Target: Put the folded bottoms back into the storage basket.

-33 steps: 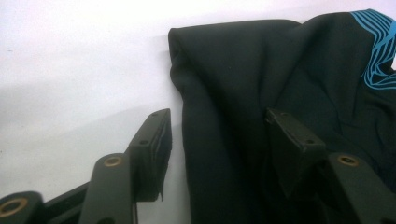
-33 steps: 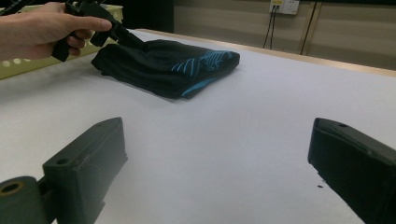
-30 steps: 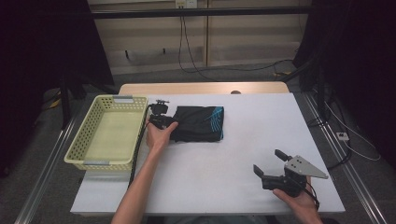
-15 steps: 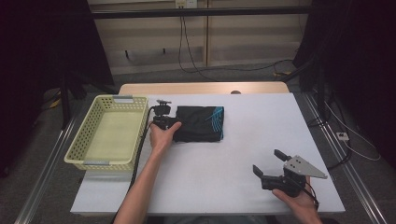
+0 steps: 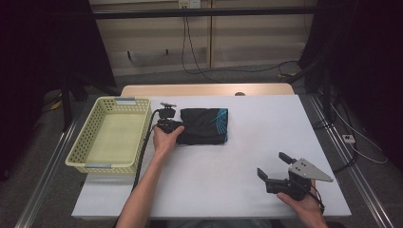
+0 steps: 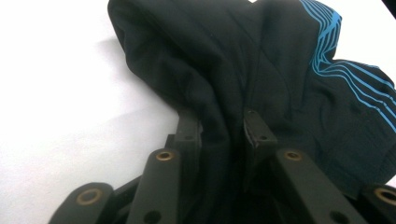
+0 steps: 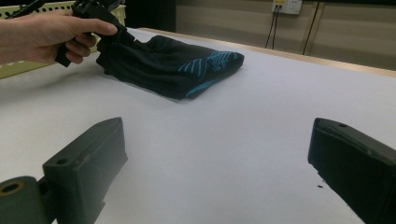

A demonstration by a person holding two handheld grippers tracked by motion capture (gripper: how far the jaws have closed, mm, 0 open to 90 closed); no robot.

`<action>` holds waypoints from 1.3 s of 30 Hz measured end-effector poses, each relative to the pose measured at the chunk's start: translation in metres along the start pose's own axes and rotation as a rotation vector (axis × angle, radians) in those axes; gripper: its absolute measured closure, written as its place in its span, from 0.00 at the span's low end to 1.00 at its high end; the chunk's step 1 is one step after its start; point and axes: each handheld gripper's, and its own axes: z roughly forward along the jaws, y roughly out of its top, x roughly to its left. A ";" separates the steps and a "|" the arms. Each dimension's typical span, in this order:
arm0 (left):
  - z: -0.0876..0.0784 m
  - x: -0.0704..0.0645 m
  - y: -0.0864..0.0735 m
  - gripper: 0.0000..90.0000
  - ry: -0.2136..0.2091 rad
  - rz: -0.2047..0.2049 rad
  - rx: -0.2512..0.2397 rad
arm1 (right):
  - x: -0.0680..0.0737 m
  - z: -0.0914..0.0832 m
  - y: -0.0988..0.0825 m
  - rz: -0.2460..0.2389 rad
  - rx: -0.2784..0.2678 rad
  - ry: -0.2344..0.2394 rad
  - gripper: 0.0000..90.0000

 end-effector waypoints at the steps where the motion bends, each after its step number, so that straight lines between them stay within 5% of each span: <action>1: 0.000 0.000 0.000 0.83 0.002 0.000 -0.002 | 0.000 0.000 0.000 0.001 0.000 0.000 0.04; 10: -0.009 -0.003 0.001 0.84 -0.019 -0.002 -0.062 | -0.001 -0.001 0.000 0.001 0.000 -0.005 0.04; 39: -0.054 -0.039 0.011 0.84 -0.080 0.161 -0.224 | -0.002 -0.001 0.000 0.007 0.001 -0.005 0.04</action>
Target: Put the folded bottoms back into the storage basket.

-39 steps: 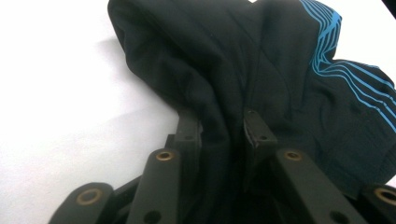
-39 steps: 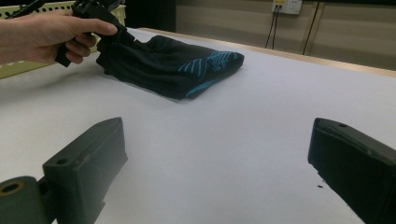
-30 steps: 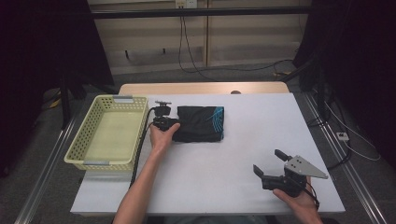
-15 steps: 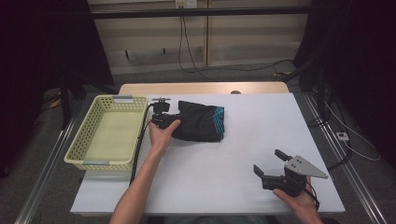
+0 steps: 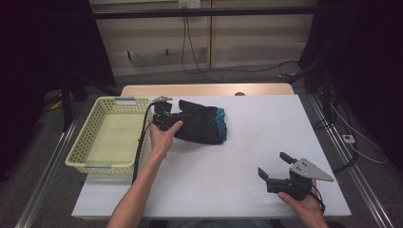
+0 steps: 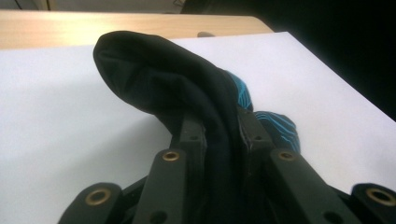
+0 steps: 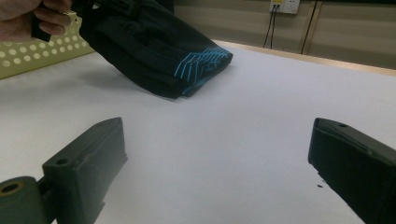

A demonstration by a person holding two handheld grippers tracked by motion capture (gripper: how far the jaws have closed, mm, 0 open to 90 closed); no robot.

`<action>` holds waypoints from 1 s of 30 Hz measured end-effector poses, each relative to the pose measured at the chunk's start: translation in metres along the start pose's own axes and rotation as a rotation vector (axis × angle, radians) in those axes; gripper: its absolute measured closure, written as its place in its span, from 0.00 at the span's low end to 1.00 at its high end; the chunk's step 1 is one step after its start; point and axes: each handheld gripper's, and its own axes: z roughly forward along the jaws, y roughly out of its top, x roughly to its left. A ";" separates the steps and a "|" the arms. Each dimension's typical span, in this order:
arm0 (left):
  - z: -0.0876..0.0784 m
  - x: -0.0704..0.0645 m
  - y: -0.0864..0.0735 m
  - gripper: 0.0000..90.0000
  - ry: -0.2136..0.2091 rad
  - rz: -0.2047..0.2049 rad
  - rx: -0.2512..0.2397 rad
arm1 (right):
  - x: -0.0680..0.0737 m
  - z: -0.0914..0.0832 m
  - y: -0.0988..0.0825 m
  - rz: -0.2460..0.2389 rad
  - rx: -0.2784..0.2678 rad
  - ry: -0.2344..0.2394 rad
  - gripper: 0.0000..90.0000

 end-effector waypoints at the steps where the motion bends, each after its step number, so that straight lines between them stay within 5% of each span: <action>1: -0.002 -0.001 0.001 0.84 -0.003 0.004 -0.003 | 0.000 0.000 0.000 0.000 0.000 0.000 0.04; 9: -0.009 -0.010 0.011 0.84 0.022 0.052 -0.016 | 0.000 0.000 0.000 0.001 -0.001 0.001 0.04; 18: -0.019 -0.017 0.015 0.84 -0.003 0.074 -0.044 | 0.001 0.000 0.000 -0.003 -0.002 0.001 0.04; 30: -0.032 -0.035 0.022 0.84 0.017 0.163 -0.053 | 0.001 -0.001 0.000 -0.002 -0.002 0.002 0.04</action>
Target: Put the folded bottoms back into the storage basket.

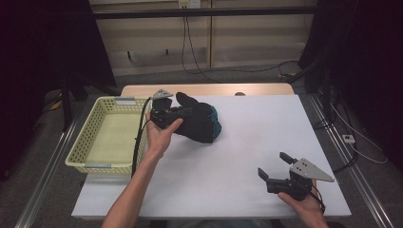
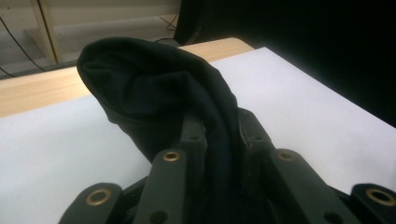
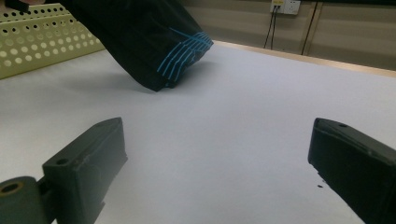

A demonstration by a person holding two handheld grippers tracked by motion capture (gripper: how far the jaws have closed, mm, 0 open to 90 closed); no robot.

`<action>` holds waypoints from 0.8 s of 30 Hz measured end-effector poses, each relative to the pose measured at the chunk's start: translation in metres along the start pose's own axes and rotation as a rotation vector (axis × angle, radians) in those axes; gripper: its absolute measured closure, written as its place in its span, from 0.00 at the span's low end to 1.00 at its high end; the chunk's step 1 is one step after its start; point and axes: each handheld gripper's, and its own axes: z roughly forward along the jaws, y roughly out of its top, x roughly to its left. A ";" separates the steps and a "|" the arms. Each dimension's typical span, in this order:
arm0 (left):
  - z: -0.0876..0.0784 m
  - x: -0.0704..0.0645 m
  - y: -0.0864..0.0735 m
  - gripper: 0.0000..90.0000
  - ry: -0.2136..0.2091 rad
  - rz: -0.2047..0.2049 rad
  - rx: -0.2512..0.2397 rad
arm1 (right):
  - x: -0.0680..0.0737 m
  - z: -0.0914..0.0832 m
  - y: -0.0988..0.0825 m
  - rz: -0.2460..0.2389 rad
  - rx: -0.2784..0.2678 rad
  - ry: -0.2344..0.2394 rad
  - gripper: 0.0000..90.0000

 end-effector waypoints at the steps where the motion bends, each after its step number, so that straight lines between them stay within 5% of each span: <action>1: -0.001 -0.001 0.001 0.84 -0.003 0.003 -0.001 | 0.000 0.000 0.000 0.000 0.000 0.002 0.04; 24: -0.031 -0.011 0.015 0.84 0.009 0.085 -0.029 | 0.000 -0.001 0.000 -0.002 0.000 0.002 0.04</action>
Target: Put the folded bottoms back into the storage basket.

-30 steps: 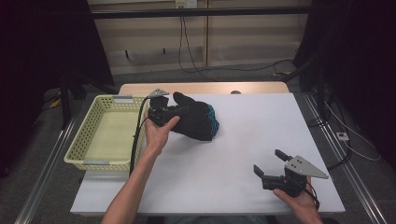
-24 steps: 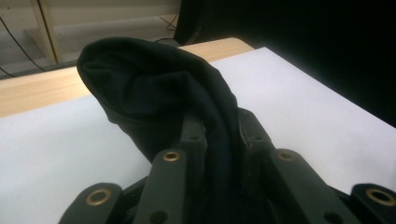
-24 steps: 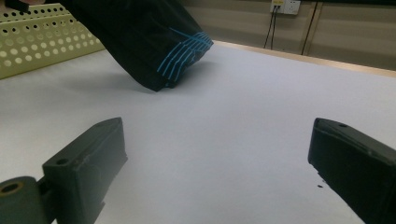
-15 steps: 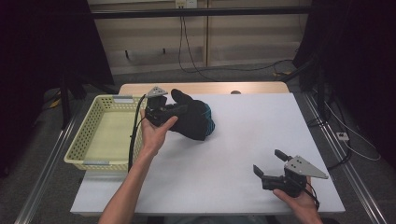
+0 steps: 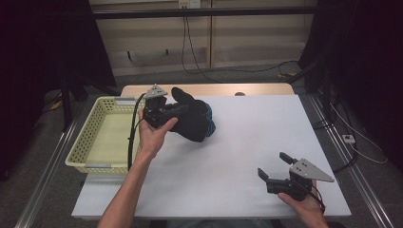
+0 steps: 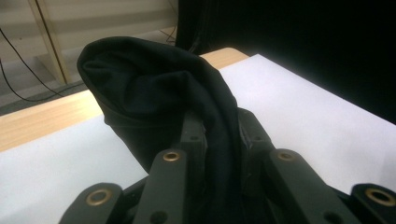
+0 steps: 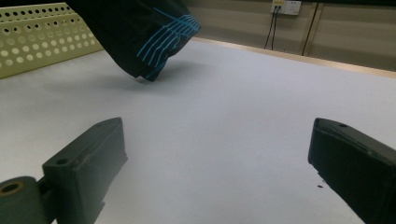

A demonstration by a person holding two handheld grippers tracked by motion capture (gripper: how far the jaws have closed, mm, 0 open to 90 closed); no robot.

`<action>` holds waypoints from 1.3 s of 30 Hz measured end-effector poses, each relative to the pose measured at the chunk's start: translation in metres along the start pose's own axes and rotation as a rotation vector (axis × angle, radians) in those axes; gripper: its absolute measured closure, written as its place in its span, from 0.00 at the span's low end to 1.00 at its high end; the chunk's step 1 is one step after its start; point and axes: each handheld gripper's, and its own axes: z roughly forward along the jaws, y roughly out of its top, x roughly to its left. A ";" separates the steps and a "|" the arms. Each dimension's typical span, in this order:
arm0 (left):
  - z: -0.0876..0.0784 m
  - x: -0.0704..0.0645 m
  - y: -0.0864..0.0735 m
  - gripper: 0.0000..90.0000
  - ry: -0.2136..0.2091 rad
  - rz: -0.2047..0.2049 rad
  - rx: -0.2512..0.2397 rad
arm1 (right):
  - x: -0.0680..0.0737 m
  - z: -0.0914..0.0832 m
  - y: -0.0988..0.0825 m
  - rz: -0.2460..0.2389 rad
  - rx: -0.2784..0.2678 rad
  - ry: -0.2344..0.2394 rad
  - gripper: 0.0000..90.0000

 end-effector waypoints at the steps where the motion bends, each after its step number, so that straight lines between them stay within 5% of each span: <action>1: -0.001 -0.001 0.001 0.85 0.001 0.000 -0.001 | 0.000 0.000 0.000 -0.001 0.000 0.000 0.04; 21: -0.035 -0.010 0.011 0.85 -0.005 0.053 -0.035 | 0.000 0.000 0.000 -0.009 -0.001 0.003 0.04; 39: -0.071 -0.009 0.022 0.85 0.035 0.099 -0.086 | 0.000 0.000 0.000 -0.005 0.000 0.005 0.04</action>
